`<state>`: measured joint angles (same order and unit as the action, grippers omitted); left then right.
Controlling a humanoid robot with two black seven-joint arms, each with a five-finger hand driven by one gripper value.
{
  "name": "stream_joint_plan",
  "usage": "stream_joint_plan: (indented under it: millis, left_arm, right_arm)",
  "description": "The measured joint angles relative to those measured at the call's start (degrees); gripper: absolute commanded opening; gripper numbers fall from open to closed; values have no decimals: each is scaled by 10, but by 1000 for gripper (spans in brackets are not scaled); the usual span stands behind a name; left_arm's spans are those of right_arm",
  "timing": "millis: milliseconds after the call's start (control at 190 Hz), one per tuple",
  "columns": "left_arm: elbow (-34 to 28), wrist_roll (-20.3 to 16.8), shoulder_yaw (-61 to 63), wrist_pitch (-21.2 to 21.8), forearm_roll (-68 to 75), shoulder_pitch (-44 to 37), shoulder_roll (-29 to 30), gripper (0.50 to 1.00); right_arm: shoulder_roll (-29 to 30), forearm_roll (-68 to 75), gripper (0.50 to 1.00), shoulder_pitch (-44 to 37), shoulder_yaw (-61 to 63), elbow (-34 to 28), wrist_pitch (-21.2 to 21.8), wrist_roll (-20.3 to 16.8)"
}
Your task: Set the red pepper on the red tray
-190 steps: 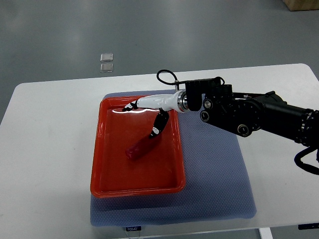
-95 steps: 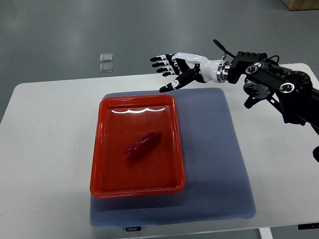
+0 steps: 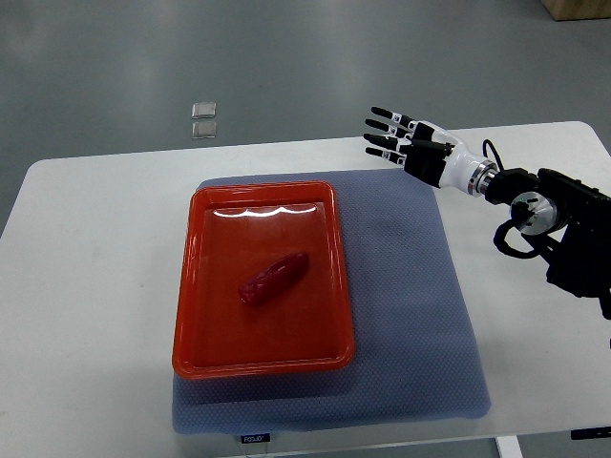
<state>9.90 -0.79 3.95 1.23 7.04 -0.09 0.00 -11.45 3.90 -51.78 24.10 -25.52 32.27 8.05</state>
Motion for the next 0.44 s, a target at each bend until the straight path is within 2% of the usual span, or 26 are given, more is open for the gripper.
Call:
stream_joint_plan:
  millis: [442]
  left_arm:
    - [0,0,0,0,0,0,0,1000]
  right_arm:
    - [-8,29,917,10,-1,9,-7,-10]
